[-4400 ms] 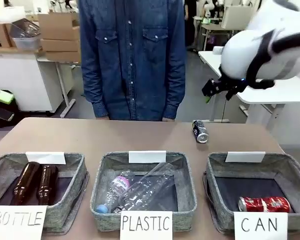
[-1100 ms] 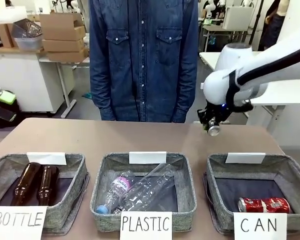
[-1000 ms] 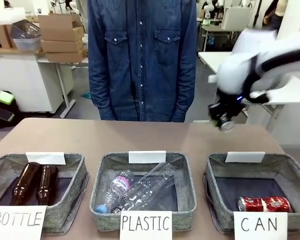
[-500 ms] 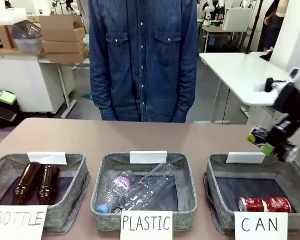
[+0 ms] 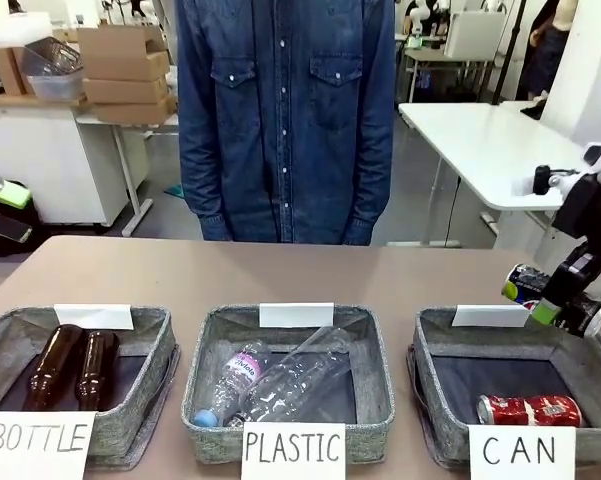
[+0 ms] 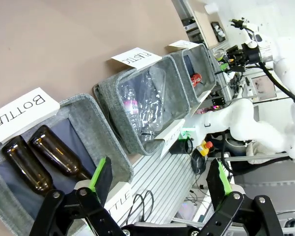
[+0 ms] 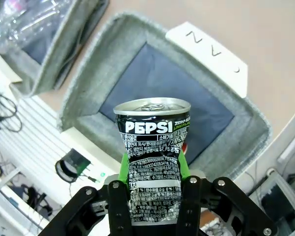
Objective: Sort the can waste into the basket.
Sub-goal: Pick up the can waste from the table and place it in the right Fabric basket.
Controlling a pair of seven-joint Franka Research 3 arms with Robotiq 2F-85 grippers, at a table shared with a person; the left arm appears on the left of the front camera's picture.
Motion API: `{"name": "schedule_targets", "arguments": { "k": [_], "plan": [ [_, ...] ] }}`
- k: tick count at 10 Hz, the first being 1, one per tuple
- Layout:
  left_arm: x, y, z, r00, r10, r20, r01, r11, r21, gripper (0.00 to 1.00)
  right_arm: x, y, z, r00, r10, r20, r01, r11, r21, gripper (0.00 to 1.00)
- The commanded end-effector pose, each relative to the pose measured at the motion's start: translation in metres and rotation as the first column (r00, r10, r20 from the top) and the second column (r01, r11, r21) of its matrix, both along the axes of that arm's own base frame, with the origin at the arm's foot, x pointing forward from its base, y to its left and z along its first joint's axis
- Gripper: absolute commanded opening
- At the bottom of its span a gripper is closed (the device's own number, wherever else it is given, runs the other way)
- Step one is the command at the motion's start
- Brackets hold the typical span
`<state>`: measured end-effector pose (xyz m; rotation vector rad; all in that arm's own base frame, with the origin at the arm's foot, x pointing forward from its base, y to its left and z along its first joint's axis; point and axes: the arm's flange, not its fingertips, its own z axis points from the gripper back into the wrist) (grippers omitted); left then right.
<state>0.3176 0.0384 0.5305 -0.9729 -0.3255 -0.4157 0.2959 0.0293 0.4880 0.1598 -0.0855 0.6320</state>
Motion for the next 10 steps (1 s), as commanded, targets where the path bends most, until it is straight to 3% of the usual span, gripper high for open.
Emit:
{"name": "schedule_targets", "arguments": {
  "k": [1, 3, 9, 10],
  "plan": [
    [0.0, 0.0, -0.001, 1.0, 0.003, 0.017, -0.003, 1.0, -0.01, 1.0, -0.006, -0.004, -0.017, 0.999, 0.036, 0.013, -0.036, 0.999, -0.019, 0.57],
    [0.0, 0.0, -0.001, 1.0, 0.003, 0.017, -0.003, 1.0, -0.01, 1.0, -0.004, -0.002, -0.017, 0.999, 0.043, 0.013, -0.042, 0.998, -0.038, 1.0],
    [0.0, 0.0, -0.001, 1.0, 0.003, 0.017, -0.003, 1.0, -0.01, 1.0, 0.005, 0.002, -0.019, 0.999, 0.043, 0.014, -0.043, 0.999, -0.008, 1.0],
    [0.0, 0.0, -0.001, 1.0, 0.003, 0.017, -0.003, 1.0, -0.01, 1.0, 0.009, 0.004, -0.012, 0.998, -0.057, 0.03, 0.053, 0.992, 0.112, 1.0]
  ]
}}
